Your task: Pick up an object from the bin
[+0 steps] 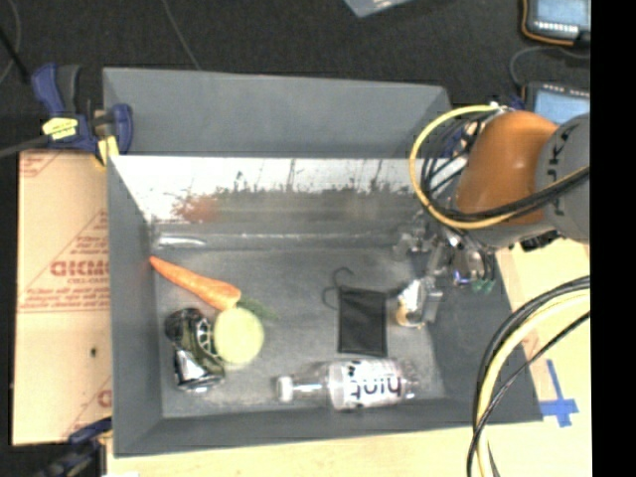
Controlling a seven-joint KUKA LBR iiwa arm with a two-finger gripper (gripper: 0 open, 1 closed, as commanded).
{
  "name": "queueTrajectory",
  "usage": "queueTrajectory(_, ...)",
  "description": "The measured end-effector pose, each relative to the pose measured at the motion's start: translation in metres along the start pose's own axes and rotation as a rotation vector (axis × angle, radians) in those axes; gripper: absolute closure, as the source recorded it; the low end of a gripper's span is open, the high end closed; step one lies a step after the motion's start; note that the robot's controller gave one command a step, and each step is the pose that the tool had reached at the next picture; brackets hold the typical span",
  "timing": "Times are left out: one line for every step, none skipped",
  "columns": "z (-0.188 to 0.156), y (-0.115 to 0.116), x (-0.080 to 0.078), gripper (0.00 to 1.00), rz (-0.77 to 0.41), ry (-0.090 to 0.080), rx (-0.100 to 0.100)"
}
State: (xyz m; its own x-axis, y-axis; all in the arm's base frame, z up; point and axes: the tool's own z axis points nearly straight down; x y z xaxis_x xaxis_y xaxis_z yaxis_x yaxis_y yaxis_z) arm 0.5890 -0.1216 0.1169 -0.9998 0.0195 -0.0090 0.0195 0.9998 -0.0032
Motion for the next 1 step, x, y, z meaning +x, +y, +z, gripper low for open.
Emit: queueTrajectory(0.0239,0.0108,0.0194,0.0,0.036,0.001,-0.002)
